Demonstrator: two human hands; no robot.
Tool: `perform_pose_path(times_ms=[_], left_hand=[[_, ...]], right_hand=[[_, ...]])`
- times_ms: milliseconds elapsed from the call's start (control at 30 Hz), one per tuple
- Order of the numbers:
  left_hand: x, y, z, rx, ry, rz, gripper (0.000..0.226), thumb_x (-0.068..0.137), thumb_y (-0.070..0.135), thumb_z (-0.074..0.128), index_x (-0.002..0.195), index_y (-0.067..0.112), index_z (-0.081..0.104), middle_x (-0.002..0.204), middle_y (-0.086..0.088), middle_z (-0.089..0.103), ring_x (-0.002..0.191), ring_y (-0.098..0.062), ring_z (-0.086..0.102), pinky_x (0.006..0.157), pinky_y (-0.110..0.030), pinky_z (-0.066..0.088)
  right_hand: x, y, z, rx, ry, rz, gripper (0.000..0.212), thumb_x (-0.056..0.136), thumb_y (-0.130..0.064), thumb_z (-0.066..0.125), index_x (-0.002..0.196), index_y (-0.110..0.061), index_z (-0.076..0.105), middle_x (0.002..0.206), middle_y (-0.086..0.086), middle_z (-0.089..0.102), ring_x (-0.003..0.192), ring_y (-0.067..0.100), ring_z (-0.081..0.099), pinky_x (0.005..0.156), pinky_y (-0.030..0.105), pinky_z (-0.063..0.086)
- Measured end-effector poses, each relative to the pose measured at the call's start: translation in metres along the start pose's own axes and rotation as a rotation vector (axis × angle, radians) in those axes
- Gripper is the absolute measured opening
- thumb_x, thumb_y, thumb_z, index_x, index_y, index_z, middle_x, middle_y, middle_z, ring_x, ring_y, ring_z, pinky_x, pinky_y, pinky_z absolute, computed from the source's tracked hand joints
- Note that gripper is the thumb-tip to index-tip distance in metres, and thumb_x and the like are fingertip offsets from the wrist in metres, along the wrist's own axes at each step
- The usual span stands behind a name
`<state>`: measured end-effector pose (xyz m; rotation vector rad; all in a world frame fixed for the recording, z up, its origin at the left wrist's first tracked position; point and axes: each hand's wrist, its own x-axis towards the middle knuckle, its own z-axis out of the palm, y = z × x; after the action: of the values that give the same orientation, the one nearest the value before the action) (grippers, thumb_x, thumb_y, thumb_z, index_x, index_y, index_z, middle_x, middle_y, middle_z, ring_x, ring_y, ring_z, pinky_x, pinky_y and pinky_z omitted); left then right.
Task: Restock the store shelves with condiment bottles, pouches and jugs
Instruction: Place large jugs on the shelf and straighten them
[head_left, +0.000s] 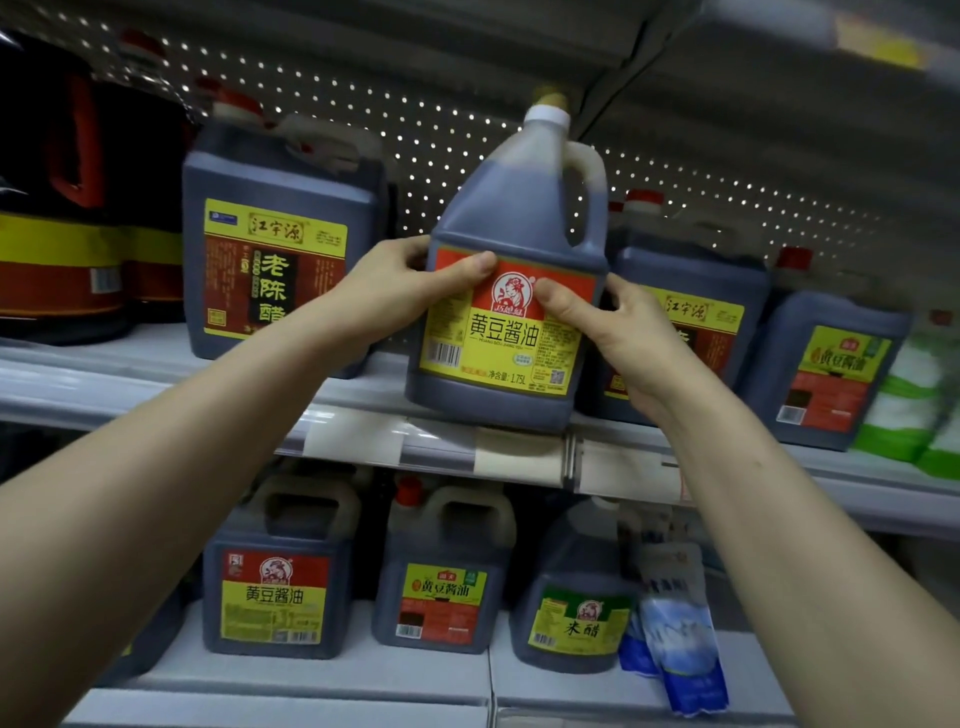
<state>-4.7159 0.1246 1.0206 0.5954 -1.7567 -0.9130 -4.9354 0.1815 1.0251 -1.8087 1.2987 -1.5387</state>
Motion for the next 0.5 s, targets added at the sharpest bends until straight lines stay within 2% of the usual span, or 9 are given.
perform_pose_path(times_ms=[133,300,400,500], left_hand=[[0.008,-0.007,-0.001,0.023,0.005,-0.007,0.054,0.066,0.059,0.075,0.108,0.027,0.067,0.098,0.011,0.076,0.091,-0.007,0.073,0.067,-0.015,0.056],[0.018,-0.013,-0.003,0.063,0.017,-0.021,0.052,0.064,0.062,0.074,0.105,0.031,0.066,0.095,0.016,0.076,0.088,-0.004,0.073,0.064,-0.013,0.055],[0.022,-0.017,-0.004,0.088,0.031,-0.02,0.054,0.063,0.065,0.074,0.105,0.032,0.066,0.095,0.017,0.076,0.088,-0.003,0.073,0.064,-0.012,0.054],[0.022,-0.022,-0.003,0.141,0.025,-0.025,0.053,0.063,0.066,0.072,0.105,0.033,0.065,0.094,0.018,0.075,0.088,-0.003,0.072,0.066,-0.014,0.055]], right_hand=[[0.009,0.005,0.001,-0.004,0.011,0.019,0.064,0.063,-0.056,0.081,0.118,-0.025,0.066,0.105,-0.013,0.076,0.09,-0.004,0.07,0.062,0.005,0.05],[0.021,0.012,0.002,0.004,0.006,0.033,0.068,0.065,-0.052,0.082,0.122,-0.02,0.066,0.11,-0.007,0.076,0.097,0.007,0.073,0.077,0.021,0.057],[0.025,0.015,0.005,-0.013,0.01,0.023,0.07,0.065,-0.051,0.082,0.125,-0.019,0.064,0.11,-0.006,0.076,0.095,0.004,0.073,0.072,0.017,0.057],[0.025,0.021,0.007,-0.039,0.013,0.012,0.066,0.071,-0.045,0.081,0.128,-0.017,0.062,0.112,-0.006,0.074,0.097,0.003,0.072,0.076,0.017,0.057]])
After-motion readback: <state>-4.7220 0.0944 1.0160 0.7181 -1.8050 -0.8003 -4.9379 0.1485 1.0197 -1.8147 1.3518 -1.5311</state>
